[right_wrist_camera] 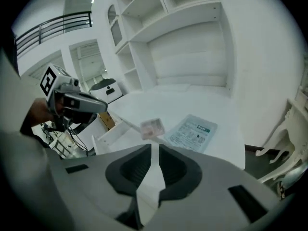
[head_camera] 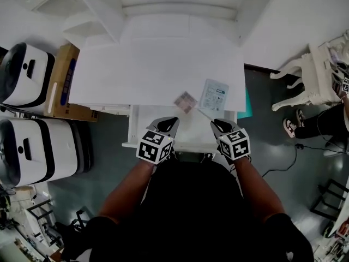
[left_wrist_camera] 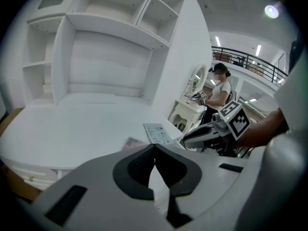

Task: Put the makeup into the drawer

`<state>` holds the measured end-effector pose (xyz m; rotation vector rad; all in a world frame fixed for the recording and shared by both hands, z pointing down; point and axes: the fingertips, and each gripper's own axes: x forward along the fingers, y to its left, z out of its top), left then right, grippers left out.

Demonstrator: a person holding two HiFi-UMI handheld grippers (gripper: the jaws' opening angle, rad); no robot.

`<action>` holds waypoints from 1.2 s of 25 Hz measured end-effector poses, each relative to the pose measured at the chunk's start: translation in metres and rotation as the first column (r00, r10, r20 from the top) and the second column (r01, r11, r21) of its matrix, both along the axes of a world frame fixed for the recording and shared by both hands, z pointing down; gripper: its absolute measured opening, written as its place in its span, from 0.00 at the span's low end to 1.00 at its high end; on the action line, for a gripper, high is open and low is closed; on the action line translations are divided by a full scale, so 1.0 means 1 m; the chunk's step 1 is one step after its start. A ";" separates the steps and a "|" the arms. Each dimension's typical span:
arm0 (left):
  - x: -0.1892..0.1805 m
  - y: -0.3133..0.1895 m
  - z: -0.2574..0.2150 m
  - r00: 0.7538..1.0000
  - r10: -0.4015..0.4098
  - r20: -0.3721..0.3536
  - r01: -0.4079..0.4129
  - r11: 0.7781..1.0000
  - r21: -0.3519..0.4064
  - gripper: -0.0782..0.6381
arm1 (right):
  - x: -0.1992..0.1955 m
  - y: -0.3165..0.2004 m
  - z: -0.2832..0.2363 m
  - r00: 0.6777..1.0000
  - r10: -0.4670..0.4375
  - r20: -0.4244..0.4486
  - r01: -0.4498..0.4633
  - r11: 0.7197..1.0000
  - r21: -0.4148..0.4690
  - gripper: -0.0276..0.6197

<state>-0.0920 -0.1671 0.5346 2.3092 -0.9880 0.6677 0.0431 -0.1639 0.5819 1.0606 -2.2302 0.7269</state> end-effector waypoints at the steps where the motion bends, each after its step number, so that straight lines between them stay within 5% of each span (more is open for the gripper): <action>1: 0.001 0.000 -0.001 1.000 0.001 -0.007 -0.001 1.000 0.002 0.12 | -0.002 0.000 -0.009 1.000 0.001 0.015 -0.001 1.000 0.014 0.14; 10: 0.008 0.004 -0.013 0.999 0.042 -0.013 -0.042 0.998 0.036 0.12 | -0.002 0.013 -0.048 0.994 -0.001 0.108 -0.005 0.999 0.054 0.10; 30: 0.022 0.008 -0.019 0.995 0.096 0.015 -0.097 0.994 0.043 0.12 | 0.019 0.016 -0.052 0.987 0.086 0.139 -0.095 0.994 0.055 0.09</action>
